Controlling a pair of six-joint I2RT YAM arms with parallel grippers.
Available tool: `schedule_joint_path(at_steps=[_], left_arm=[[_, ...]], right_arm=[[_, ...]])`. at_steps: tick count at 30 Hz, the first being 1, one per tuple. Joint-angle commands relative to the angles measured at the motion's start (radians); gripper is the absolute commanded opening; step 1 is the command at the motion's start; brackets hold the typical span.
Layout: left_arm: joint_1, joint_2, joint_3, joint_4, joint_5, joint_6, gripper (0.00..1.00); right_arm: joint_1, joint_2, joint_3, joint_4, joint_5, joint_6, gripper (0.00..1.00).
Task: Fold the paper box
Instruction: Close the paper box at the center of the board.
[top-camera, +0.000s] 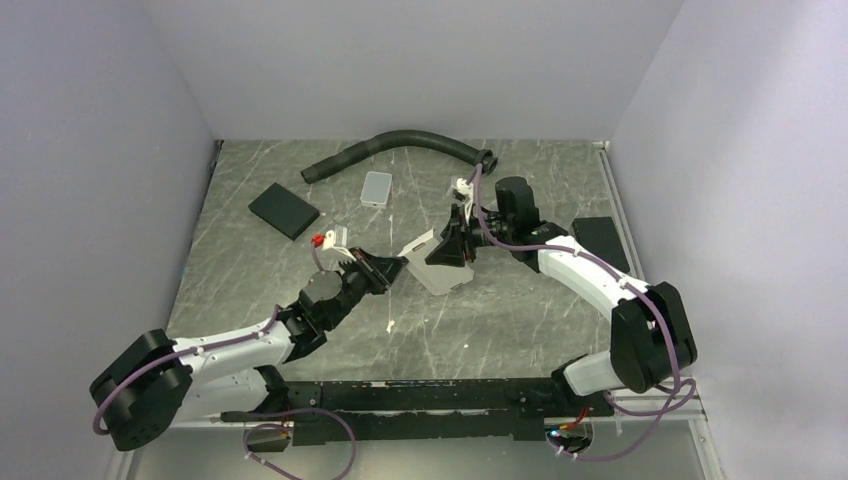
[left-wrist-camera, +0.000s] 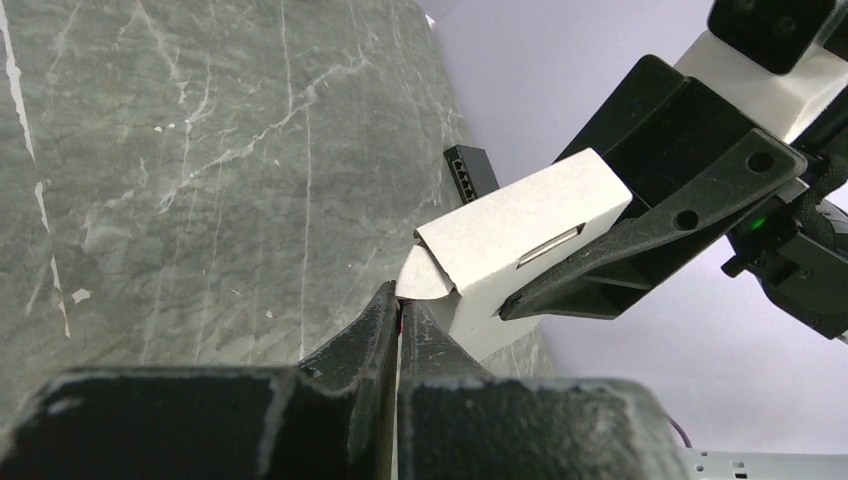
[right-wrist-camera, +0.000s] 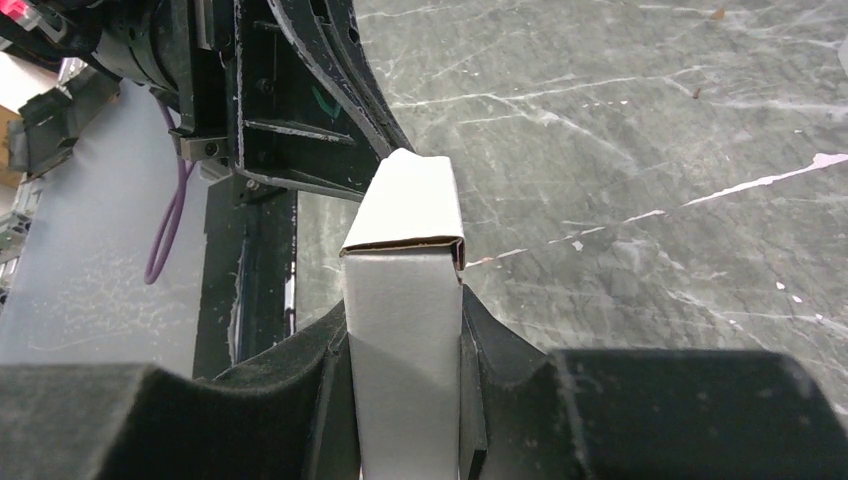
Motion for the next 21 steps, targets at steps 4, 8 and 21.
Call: schedule_joint_path(at_steps=[4, 8, 21], left_arm=[[-0.001, 0.016, 0.105, 0.164, 0.141, -0.054, 0.0], [-0.001, 0.059, 0.124, 0.192, 0.181, -0.059, 0.0], [0.058, 0.135, 0.126, 0.329, 0.297, -0.172, 0.0]], right_arm=[[0.039, 0.029, -0.008, 0.007, 0.121, -0.001, 0.0], [0.039, 0.028, -0.009, 0.008, 0.197, 0.03, 0.0], [0.065, 0.045, 0.02, -0.051, 0.361, -0.003, 0.0]])
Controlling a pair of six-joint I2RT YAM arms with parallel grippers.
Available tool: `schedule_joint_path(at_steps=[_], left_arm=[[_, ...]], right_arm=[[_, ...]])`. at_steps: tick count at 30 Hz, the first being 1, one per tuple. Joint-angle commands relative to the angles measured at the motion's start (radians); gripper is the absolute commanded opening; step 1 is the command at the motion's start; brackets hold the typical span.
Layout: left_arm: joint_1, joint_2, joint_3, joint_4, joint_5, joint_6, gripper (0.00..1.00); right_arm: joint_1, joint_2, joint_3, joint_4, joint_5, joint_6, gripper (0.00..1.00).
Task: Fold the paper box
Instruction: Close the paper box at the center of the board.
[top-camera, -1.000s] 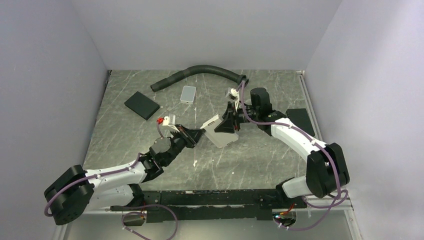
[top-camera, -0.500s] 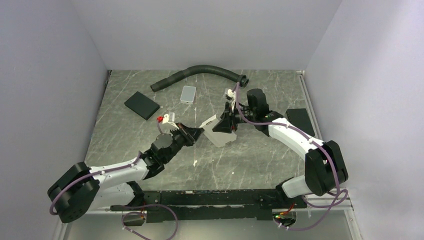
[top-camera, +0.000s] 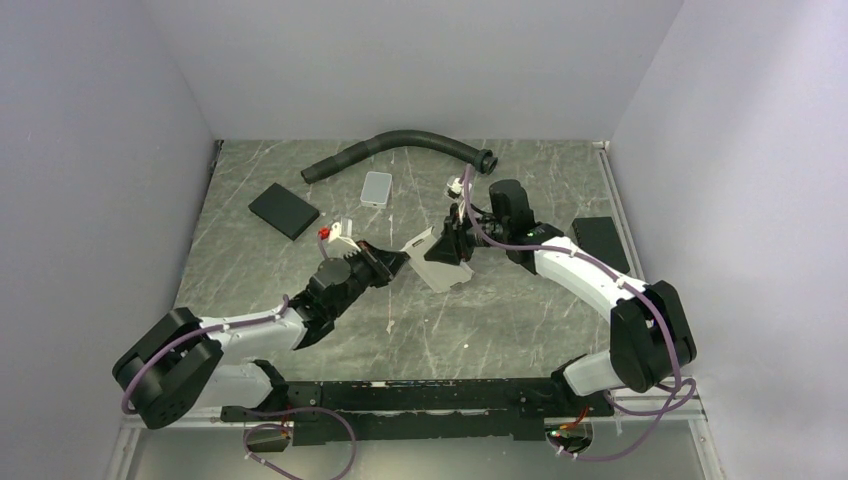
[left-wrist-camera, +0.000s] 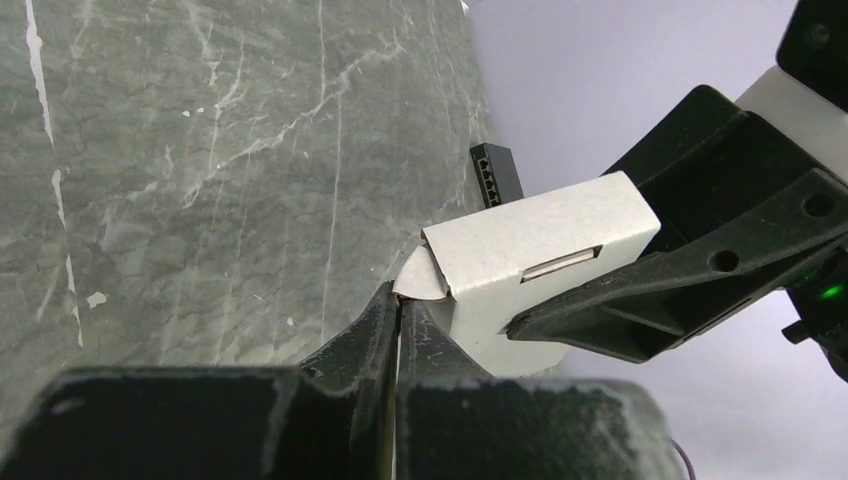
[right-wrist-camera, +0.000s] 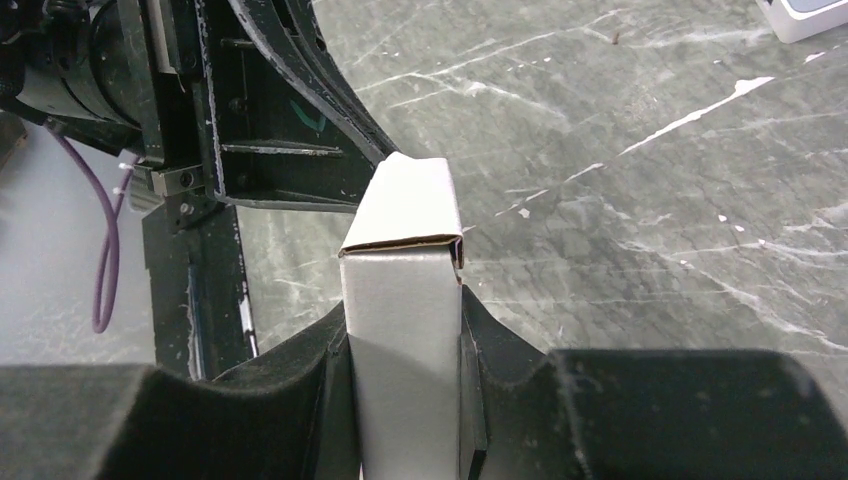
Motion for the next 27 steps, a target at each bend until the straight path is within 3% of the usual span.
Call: schedule_joint_path(at_steps=[1, 8, 13, 20, 27], left_arm=[[-0.007, -0.023, 0.079, 0.294, 0.237, -0.112, 0.0], [0.021, -0.034, 0.107, 0.297, 0.357, -0.085, 0.01], [0.044, -0.002, 0.126, 0.331, 0.481, -0.093, 0.1], [0.047, -0.011, 0.167, 0.265, 0.574, -0.044, 0.32], [0.05, -0.054, 0.154, 0.253, 0.575, -0.033, 0.57]], right_arm=[[0.037, 0.041, 0.025, -0.044, 0.168, -0.072, 0.0], [0.039, 0.056, 0.025, -0.027, 0.182, -0.033, 0.0], [0.02, 0.052, 0.02, -0.006, 0.121, 0.021, 0.0], [-0.008, 0.042, 0.015, 0.008, 0.077, 0.049, 0.0], [-0.022, 0.048, 0.012, 0.017, 0.051, 0.071, 0.0]])
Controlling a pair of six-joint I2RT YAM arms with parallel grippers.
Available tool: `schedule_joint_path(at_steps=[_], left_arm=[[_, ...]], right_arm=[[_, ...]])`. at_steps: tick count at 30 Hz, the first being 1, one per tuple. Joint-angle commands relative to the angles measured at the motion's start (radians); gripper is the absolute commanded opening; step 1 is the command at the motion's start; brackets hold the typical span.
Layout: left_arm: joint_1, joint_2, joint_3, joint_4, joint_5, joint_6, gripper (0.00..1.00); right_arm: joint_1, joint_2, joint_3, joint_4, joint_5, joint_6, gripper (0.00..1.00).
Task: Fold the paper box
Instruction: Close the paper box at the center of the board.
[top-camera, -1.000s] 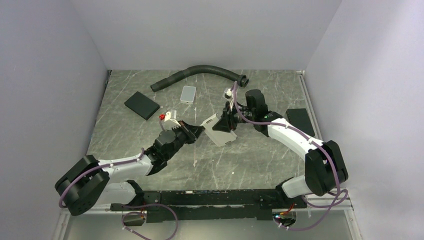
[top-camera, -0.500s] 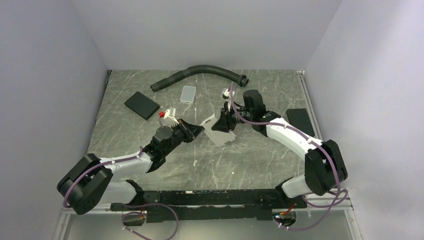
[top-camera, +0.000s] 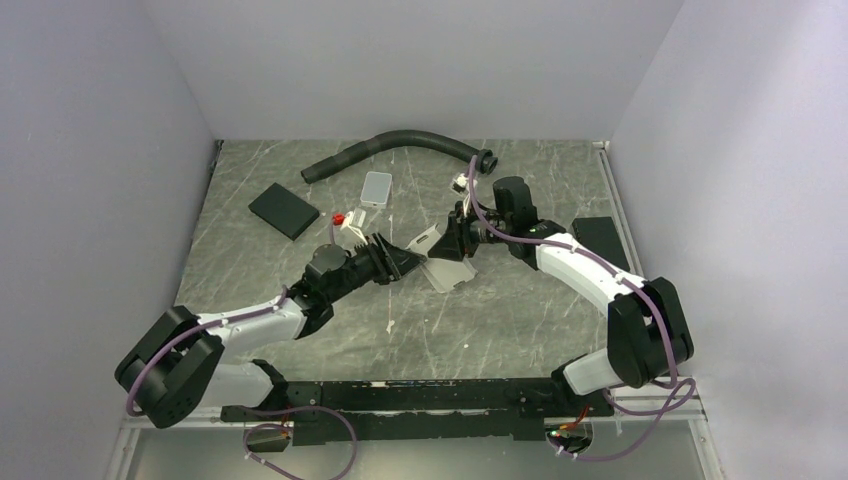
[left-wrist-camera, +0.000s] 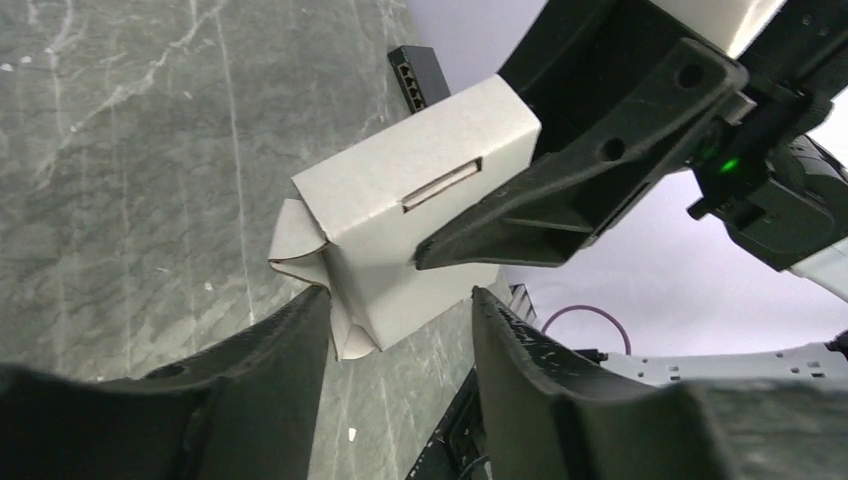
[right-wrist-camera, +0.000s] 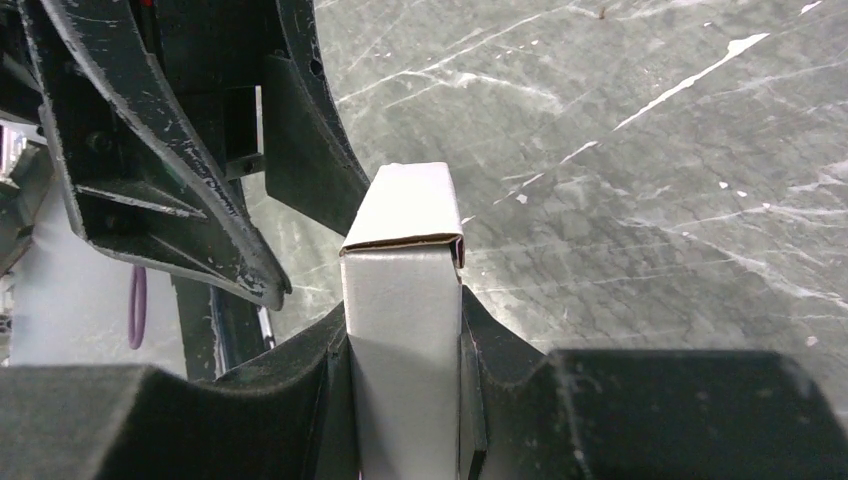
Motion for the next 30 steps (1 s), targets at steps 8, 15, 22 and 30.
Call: schedule_joint_path(at_steps=[8, 15, 22, 30], left_arm=[[-0.029, -0.068, 0.079, 0.272, 0.16, -0.069, 0.68], [-0.026, -0.131, 0.068, 0.197, 0.112, -0.01, 0.73], [-0.025, -0.075, 0.046, 0.349, 0.195, 0.014, 0.74], [-0.019, -0.163, 0.044, 0.135, 0.179, 0.133, 0.84]], right_arm=[[0.011, 0.029, -0.012, 0.076, -0.038, 0.039, 0.0], [0.005, 0.03, -0.031, 0.141, -0.159, 0.09, 0.0], [-0.014, 0.034, -0.05, 0.225, -0.241, 0.168, 0.0], [-0.076, -0.008, -0.076, 0.308, -0.303, 0.241, 0.0]])
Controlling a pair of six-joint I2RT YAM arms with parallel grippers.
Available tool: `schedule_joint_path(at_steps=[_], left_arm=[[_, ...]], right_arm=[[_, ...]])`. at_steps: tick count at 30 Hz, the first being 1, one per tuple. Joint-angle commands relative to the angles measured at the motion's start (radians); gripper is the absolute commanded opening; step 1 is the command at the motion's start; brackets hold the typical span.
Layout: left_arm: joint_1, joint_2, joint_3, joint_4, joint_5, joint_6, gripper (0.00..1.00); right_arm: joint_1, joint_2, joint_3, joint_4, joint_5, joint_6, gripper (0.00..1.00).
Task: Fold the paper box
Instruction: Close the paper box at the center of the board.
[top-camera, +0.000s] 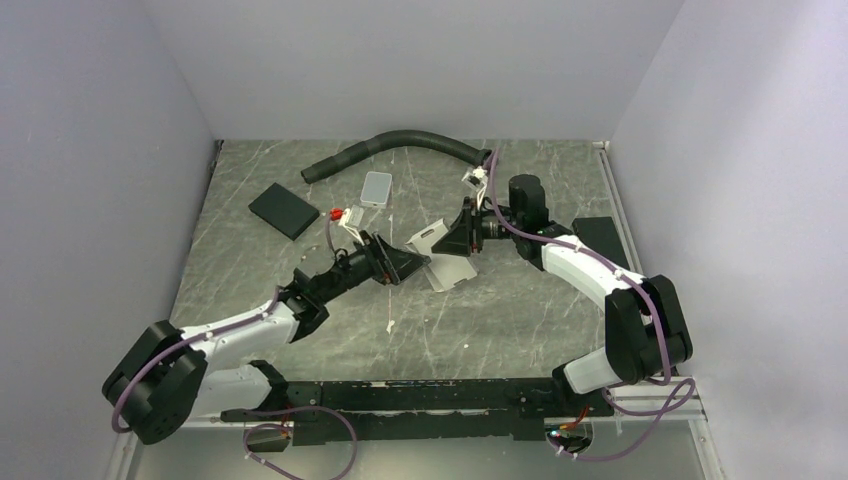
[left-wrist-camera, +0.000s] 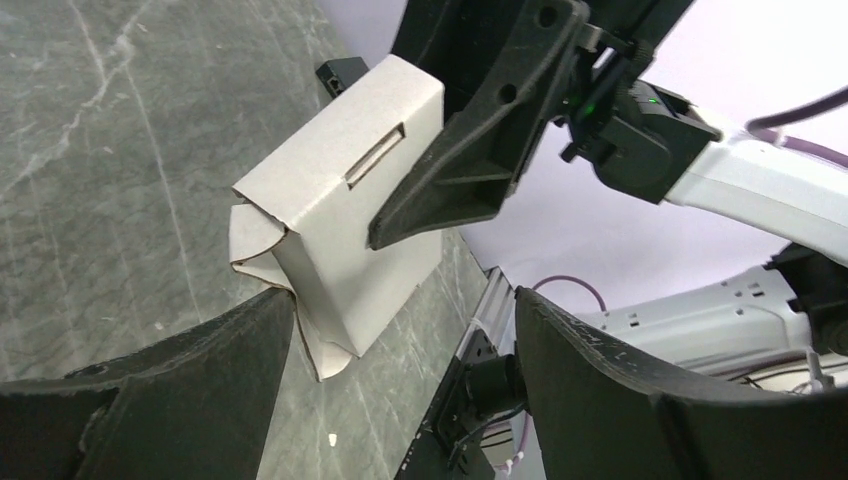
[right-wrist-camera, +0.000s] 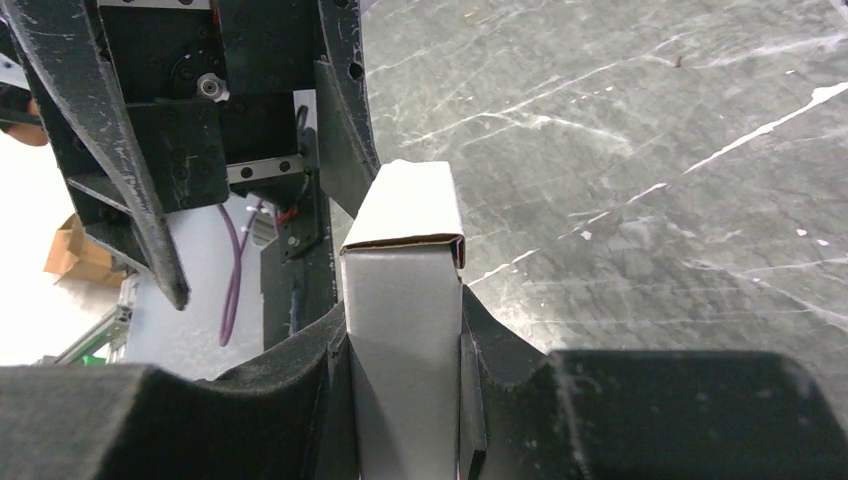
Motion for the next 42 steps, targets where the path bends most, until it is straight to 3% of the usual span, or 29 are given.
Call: schedule_joint_path(at_steps=[1, 6, 12, 16, 21, 31, 38, 42], left_arm=[[-0.019, -0.1, 0.044, 0.058, 0.095, 0.079, 0.85], [-0.014, -0.186, 0.041, -0.046, 0.089, 0.15, 0.9], [0.021, -0.314, 0.082, -0.328, 0.08, 0.285, 0.97], [0.055, -0.393, 0.171, -0.61, 0.063, 0.432, 0.99], [0.099, -0.386, 0.255, -0.753, 0.093, 0.536, 0.99], [0.138, -0.108, 0.377, -0.752, 0.414, 0.619, 1.0], [0.138, 0.005, 0.389, -0.67, 0.57, 0.623, 0.98], [0.138, 0.072, 0.398, -0.634, 0.631, 0.589, 0.86]], right_arm=[[-0.002, -0.024, -0.026, 0.104, -0.077, 0.072, 0.0], [-0.011, -0.034, -0.038, 0.151, -0.107, 0.105, 0.0], [-0.014, -0.036, -0.037, 0.141, -0.137, 0.083, 0.0], [-0.014, -0.03, -0.022, 0.081, -0.155, 0.005, 0.0], [-0.012, -0.016, 0.019, -0.08, -0.2, -0.187, 0.0], [0.018, 0.034, 0.16, -0.589, -0.253, -0.728, 0.0], [0.038, 0.08, 0.215, -0.751, -0.274, -0.872, 0.0], [0.043, 0.075, 0.217, -0.762, -0.28, -0.883, 0.0]])
